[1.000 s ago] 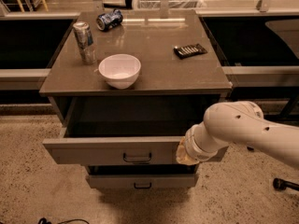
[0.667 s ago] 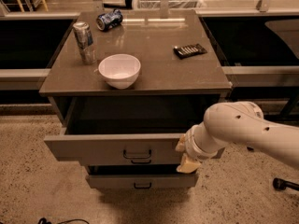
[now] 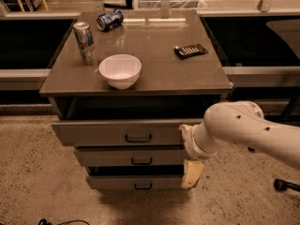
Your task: Close top drawer
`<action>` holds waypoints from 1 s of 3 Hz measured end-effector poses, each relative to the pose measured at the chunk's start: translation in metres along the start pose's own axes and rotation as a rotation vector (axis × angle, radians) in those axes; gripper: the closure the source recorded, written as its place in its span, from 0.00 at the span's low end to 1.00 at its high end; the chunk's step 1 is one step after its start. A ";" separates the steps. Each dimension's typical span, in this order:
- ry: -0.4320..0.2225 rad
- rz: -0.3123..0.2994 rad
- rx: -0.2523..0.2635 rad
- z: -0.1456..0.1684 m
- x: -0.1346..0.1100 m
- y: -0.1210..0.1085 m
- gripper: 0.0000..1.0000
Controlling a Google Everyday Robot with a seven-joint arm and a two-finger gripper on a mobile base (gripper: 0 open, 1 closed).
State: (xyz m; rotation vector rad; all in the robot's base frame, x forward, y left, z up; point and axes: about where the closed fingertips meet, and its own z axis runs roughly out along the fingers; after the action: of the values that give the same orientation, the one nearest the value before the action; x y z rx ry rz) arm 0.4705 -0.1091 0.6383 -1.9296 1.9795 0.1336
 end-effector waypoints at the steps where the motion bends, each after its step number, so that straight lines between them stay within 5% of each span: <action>1: 0.011 -0.007 -0.018 -0.008 -0.010 0.003 0.13; 2: 0.017 -0.021 -0.021 -0.005 -0.013 -0.007 0.29; 3: 0.036 -0.016 -0.012 0.018 -0.002 -0.030 0.60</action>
Offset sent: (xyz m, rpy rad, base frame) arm 0.0246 0.0139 0.0075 -0.0298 0.0146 0.0372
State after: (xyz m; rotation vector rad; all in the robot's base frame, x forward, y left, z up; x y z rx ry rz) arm 0.5032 -0.1035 0.6282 -1.9682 1.9894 0.1070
